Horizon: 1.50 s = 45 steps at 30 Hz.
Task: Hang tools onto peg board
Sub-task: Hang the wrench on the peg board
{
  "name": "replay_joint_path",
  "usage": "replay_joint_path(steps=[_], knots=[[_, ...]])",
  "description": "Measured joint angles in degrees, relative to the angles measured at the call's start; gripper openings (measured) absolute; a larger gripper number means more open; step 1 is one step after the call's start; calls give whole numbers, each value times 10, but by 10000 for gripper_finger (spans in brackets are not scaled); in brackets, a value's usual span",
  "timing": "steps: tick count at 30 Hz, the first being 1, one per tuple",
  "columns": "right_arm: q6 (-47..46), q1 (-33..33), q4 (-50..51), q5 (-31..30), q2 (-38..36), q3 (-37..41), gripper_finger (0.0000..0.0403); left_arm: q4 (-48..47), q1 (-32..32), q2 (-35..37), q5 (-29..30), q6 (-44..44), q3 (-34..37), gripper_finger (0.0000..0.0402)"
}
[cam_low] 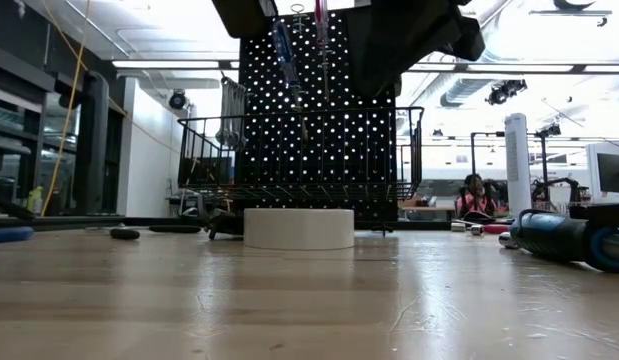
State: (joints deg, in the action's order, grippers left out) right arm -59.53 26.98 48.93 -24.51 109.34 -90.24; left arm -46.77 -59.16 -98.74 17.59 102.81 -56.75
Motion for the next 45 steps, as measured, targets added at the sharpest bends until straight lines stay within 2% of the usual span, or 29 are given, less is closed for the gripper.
replay_joint_path(steps=[6,10,14,23,26,30,38,45], knots=[[0,1,1,7,0,0,0,14,3,-18,-21,-8,0,0],[-9,2,18,11,0,0,0,36,18,-38,-8,-20,-3,0],[-19,14,34,10,-13,0,0,95,51,-58,20,-76,-3,0],[-138,79,128,-19,-68,0,0,288,188,-94,51,-331,-2,0],[-188,107,146,-18,-72,0,0,381,235,-116,31,-422,-2,0],[-254,150,155,-1,-72,0,0,478,275,-156,-35,-515,-14,0],[-400,235,153,25,-70,0,0,480,292,-232,-81,-649,-120,0],[-423,273,88,71,-34,0,0,469,292,-277,-82,-798,-213,0]])
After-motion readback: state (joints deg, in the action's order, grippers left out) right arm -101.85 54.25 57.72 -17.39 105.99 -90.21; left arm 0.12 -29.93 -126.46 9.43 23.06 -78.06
